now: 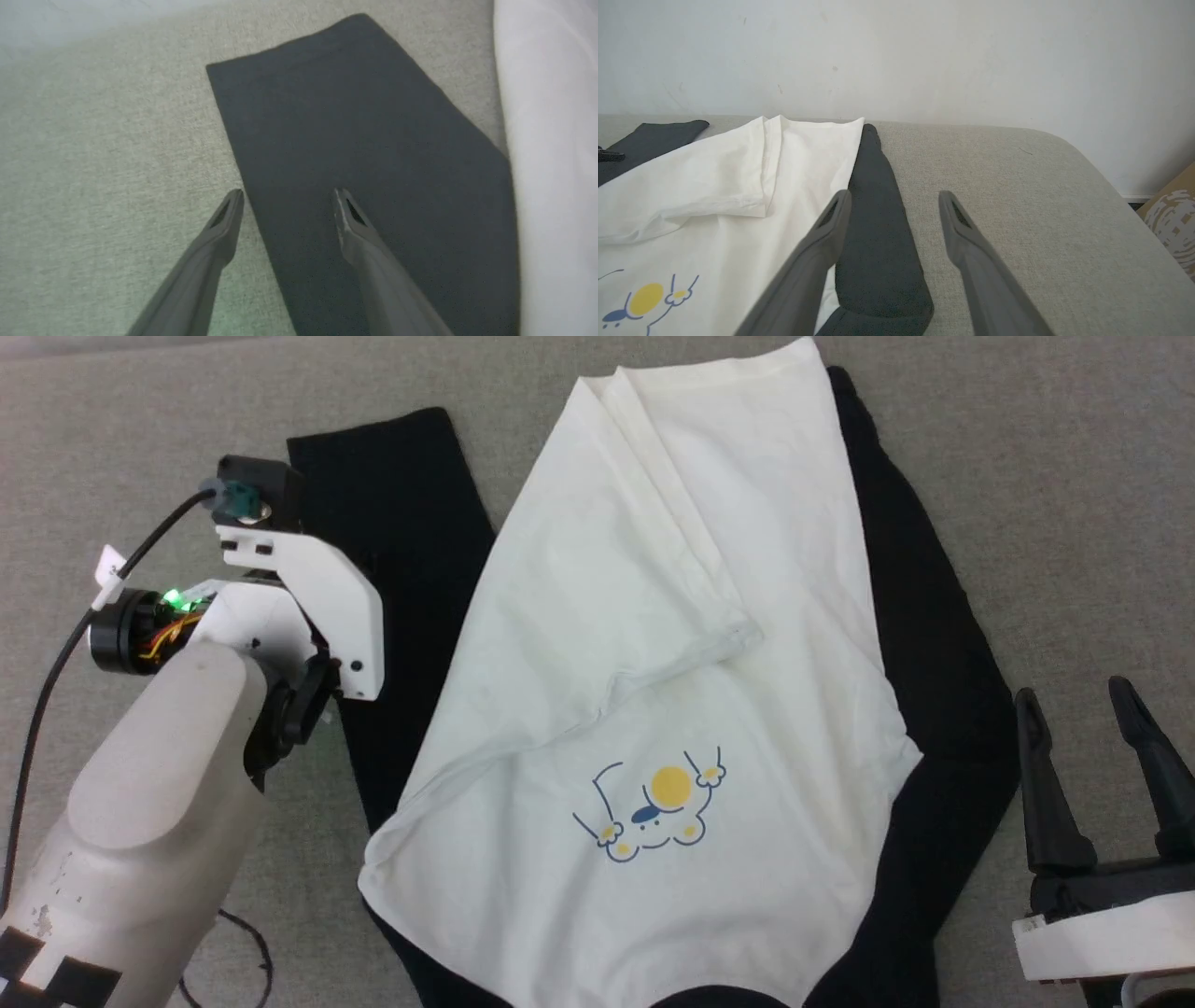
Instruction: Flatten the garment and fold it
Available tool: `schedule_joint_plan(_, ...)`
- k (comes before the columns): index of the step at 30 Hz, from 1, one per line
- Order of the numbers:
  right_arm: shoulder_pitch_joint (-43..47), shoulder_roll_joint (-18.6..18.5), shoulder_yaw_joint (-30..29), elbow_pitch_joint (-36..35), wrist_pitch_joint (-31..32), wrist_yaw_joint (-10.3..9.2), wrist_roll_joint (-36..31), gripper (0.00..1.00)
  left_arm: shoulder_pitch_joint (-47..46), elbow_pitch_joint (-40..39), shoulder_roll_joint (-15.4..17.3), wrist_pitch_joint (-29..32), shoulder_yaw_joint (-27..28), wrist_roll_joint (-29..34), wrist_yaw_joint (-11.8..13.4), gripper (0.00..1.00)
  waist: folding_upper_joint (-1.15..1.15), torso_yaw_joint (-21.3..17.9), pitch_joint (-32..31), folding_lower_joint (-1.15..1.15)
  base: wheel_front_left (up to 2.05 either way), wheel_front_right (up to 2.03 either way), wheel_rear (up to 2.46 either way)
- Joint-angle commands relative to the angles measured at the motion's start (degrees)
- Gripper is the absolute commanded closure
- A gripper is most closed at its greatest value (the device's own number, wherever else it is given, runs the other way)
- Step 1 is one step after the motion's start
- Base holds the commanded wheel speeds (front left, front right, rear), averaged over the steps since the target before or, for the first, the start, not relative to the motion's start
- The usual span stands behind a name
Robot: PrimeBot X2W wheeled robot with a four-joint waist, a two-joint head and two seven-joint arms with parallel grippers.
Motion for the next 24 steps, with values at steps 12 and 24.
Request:
schedule_joint_plan(12, -1.75, 0.15, -0.50, -1.85, 1.07, -0.05, -1.00, 0.00, 1.42, 2.61, -1.90, 3.77, -1.09, -2.25, 1.12, 1.00, 0.00, -0.33, 5.07, 0.00, 0.00, 0.00, 0.00)
schedule_joint_plan(24, -1.90, 0.15, -0.38, -0.15, 1.08, -0.05, -0.68, 0.00, 0.82, -2.83, -1.44, -6.14, 3.05, -3.70, -0.62, 1.00, 0.00, 1.98, -0.01, 0.00, 0.00, 0.00, 0.00)
